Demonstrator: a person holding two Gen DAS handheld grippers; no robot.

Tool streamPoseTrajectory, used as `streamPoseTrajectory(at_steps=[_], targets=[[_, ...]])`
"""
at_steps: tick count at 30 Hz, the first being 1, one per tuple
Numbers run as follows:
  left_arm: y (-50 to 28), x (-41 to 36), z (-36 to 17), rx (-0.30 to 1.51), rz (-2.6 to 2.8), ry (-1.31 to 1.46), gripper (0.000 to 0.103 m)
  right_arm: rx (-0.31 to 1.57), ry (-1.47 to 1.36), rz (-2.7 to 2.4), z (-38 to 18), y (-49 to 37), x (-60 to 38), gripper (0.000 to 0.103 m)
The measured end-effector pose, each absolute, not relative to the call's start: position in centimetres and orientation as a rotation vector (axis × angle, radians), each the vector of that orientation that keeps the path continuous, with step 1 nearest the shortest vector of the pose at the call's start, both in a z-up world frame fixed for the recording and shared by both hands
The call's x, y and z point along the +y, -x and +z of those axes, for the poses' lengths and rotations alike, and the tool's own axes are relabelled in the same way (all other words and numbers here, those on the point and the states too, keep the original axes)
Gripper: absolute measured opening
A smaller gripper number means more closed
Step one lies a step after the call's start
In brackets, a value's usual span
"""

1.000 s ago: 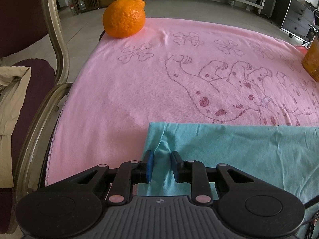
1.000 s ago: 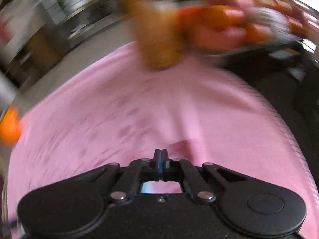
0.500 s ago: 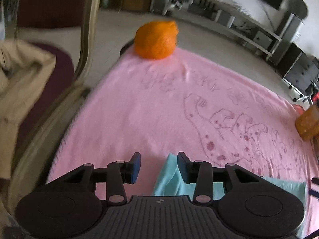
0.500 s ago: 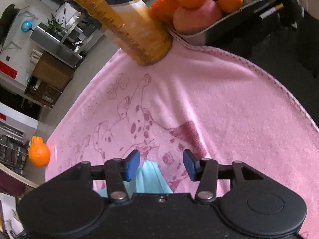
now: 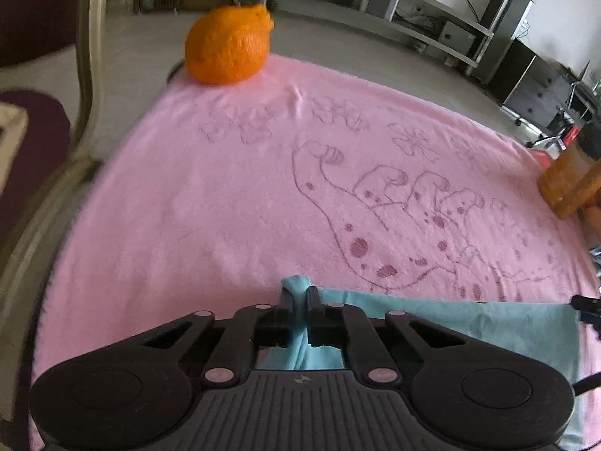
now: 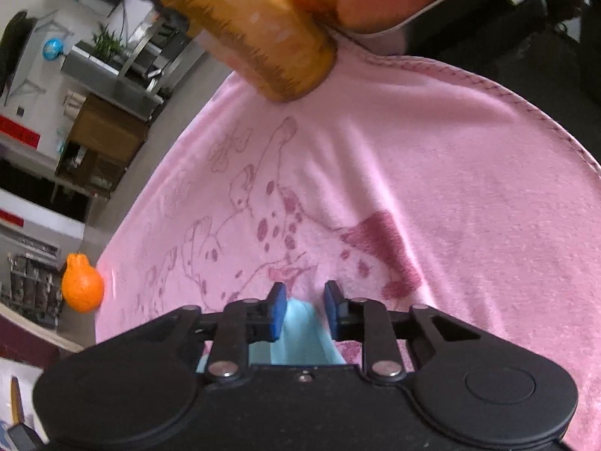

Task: Fold clothes

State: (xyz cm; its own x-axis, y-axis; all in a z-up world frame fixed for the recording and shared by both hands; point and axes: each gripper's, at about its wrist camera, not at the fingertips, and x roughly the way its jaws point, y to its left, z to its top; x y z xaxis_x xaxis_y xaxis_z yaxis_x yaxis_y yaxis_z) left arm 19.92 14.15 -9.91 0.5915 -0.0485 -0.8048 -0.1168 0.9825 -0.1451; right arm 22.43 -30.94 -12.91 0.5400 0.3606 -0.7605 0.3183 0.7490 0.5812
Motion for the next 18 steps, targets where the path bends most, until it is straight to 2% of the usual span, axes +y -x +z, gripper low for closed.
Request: streamPoseTrajectory(at_steps=[1, 2, 8, 12, 14, 18], targets=[[-19.7, 14.0, -9.6, 0.925, 0.061, 0.183, 0.004, 1.030, -0.746, 0.031, -12.9, -22.4, -30.7, 0.006], [-19.4, 14.0, -9.2, 0.912, 0.082, 0.182, 0.004, 1.024, -0.727, 0.026, -12.7, -22.3, -30.5, 0.005], [-19.2, 13.1, -9.4, 0.890, 0.145, 0.113, 0.006, 0.878, -0.428, -0.098, -9.3, -20.7, -27.3, 0.004], [-19.9, 13.1, -10.6, 0.911, 0.192, 0.054, 0.020, 0.901, -0.290, -0.129, -10.6, -21.4, -25.7, 0.004], [-19.8, 13.5, -10.0, 0.895, 0.226, 0.046, 0.023, 0.900, -0.241, -0.187, -11.1, -21.7, -26.4, 0.005], [-18.4, 15.6, -7.5, 0.827, 0.353, 0.077, 0.022, 0.890, -0.376, -0.221, -10.0, -20.7, -29.5, 0.007]])
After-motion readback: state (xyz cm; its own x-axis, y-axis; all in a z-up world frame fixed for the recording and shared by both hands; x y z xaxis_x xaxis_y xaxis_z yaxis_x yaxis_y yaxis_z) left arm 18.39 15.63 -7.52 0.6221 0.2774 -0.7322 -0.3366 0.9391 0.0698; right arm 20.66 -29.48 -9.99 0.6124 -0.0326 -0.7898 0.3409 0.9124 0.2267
